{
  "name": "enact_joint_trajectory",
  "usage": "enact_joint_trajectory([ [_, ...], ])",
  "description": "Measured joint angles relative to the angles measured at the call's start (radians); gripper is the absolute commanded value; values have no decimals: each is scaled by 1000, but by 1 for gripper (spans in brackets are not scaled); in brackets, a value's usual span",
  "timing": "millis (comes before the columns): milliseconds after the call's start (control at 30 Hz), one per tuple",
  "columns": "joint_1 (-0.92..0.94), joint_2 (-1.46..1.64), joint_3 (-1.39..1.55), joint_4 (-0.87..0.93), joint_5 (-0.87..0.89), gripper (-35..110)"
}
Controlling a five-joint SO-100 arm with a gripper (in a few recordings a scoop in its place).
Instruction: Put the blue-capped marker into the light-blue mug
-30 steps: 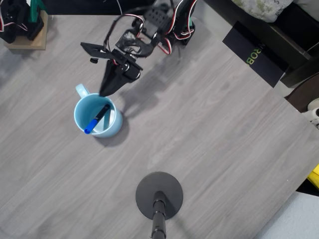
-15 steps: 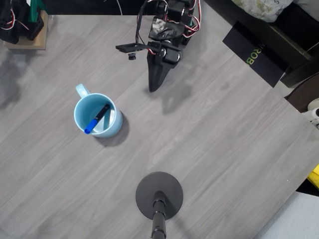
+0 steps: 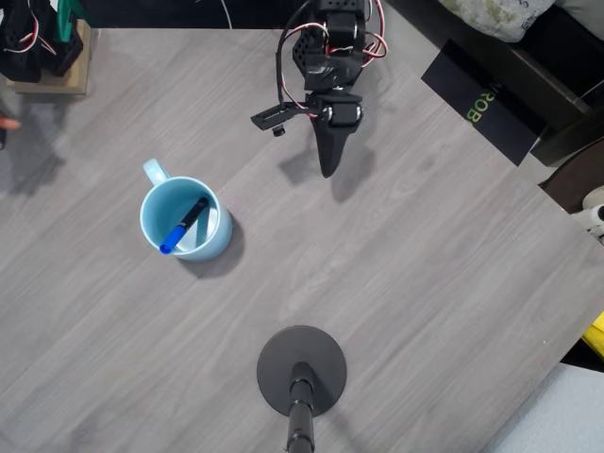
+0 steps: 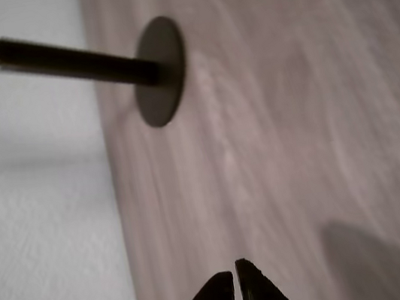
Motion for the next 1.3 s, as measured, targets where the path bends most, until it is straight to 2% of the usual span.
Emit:
enact_joint_trajectory([
  [300,-92,6,118,44,132,0],
  [500,-84,6,140,152,227,0],
  [833,-66,6,140,365,238,0],
  [1300,-25,6,140,377,239,0],
])
